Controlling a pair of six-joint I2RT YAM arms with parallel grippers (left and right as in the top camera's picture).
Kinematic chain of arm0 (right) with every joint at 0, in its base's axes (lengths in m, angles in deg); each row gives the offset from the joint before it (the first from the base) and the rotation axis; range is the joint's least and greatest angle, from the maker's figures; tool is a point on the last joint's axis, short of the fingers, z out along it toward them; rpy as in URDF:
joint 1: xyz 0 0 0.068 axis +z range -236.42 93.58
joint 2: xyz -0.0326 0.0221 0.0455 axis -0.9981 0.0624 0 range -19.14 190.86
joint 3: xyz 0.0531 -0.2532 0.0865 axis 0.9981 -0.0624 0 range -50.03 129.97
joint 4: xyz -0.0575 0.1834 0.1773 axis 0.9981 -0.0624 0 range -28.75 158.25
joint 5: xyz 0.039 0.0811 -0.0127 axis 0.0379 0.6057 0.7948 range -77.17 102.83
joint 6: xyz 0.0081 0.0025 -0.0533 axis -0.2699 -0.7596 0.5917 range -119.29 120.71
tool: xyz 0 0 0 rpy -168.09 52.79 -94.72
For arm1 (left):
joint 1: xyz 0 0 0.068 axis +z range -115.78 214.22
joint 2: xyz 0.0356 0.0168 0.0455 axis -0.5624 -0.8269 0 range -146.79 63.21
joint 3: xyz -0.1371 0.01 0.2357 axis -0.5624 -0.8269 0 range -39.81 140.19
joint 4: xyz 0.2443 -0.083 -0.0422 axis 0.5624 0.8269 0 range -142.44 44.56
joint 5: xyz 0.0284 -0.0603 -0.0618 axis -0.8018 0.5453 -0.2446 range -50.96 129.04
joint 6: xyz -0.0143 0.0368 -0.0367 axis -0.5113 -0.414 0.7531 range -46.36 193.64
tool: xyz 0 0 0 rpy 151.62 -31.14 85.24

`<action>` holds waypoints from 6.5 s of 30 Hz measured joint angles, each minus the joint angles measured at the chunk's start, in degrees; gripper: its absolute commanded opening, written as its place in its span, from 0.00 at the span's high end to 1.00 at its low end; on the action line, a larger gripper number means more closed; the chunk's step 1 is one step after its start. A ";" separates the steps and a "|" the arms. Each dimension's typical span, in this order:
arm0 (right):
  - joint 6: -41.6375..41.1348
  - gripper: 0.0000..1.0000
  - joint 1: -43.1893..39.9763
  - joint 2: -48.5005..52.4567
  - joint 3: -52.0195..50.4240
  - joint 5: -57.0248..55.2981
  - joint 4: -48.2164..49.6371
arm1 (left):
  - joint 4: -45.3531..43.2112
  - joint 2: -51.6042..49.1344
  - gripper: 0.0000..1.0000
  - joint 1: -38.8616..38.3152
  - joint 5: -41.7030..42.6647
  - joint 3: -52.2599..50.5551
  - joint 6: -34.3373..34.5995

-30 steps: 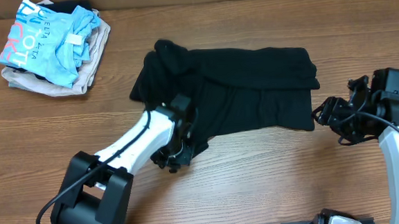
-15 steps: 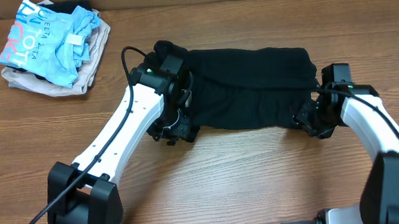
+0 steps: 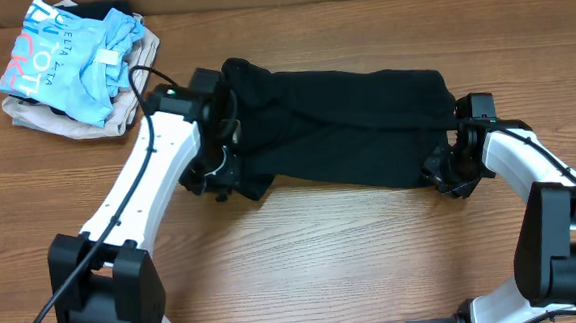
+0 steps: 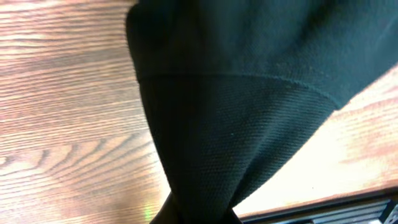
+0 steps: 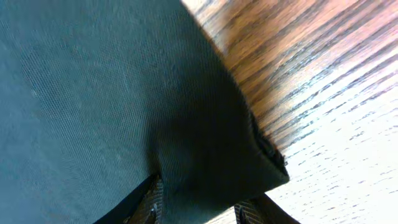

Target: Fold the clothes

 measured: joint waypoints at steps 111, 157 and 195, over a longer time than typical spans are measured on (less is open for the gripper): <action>27.02 0.84 -17.03 6.54 29.31 5.95 -20.06 | -0.24 -10.93 0.00 10.60 -2.23 41.05 -2.78; 21.64 0.07 2.84 6.69 40.39 9.07 -25.97 | -49.77 -11.34 0.00 4.44 21.03 -5.29 -18.27; 19.37 0.96 6.25 6.73 19.65 16.90 -1.57 | -0.20 -20.24 0.96 9.29 17.38 33.57 -15.41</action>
